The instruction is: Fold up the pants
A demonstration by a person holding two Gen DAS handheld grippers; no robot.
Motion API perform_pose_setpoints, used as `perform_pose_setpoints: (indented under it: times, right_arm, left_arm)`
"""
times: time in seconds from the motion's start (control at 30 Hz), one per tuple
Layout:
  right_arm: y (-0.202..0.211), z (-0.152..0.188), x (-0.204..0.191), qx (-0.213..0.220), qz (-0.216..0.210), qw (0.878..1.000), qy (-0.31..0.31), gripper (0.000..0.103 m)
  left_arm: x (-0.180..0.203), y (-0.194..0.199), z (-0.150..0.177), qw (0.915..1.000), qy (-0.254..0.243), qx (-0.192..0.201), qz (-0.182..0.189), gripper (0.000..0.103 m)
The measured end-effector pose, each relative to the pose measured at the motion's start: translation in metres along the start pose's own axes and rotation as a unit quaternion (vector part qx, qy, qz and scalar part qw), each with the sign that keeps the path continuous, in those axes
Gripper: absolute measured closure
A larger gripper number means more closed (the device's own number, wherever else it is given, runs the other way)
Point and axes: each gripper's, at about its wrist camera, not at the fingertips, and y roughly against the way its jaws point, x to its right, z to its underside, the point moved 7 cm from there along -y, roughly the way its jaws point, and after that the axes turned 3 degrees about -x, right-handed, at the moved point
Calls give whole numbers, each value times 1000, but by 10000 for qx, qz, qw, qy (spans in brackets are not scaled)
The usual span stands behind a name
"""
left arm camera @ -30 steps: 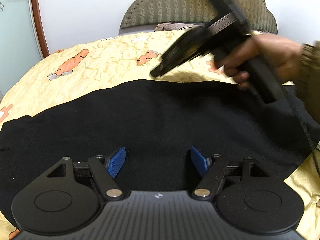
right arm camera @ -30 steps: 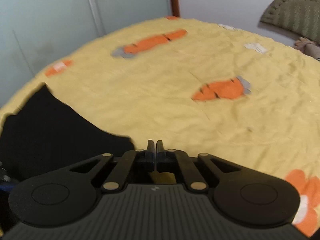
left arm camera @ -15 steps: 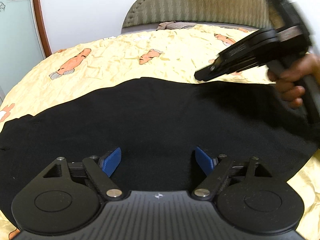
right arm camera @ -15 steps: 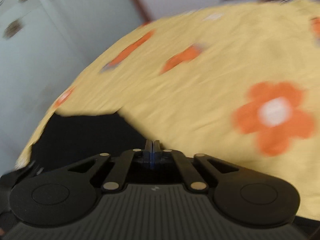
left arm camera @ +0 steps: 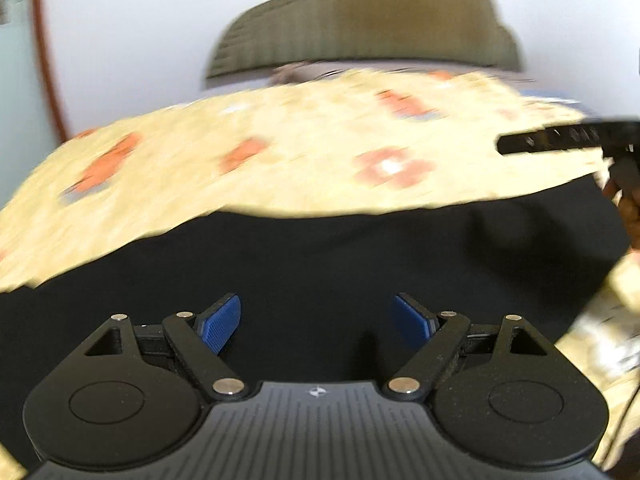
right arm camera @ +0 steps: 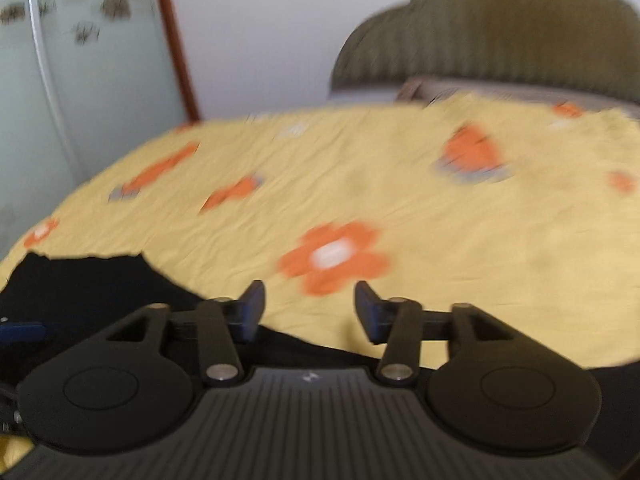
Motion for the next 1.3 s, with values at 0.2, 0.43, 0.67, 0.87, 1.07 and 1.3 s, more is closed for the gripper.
perform_pose_setpoints:
  times: [0.2, 0.43, 0.67, 0.87, 1.07, 1.3]
  right_arm:
    - [100, 32, 105, 192, 1665, 9850, -414, 7]
    - [125, 61, 108, 81, 1289, 9909, -373, 0]
    - [62, 12, 30, 368, -282, 9880, 1471, 17]
    - [-20, 14, -14, -788, -862, 9405, 3192, 86]
    - [-51, 22, -10, -1326, -1405, 9227, 3337, 86]
    - [-57, 25, -4, -1476, -1493, 9231, 3222, 101]
  left_arm:
    - [64, -44, -35, 9952, -413, -278, 840, 19]
    - [83, -103, -40, 9905, -503, -855, 954, 20]
    - [66, -88, -35, 9925, -310, -653, 984, 20]
    - [47, -90, -65, 9810, -1504, -548, 1093, 19]
    - [38, -111, -71, 9497, -2426, -846, 1789, 19]
    - [31, -137, -73, 9505, -2400, -889, 1761, 22]
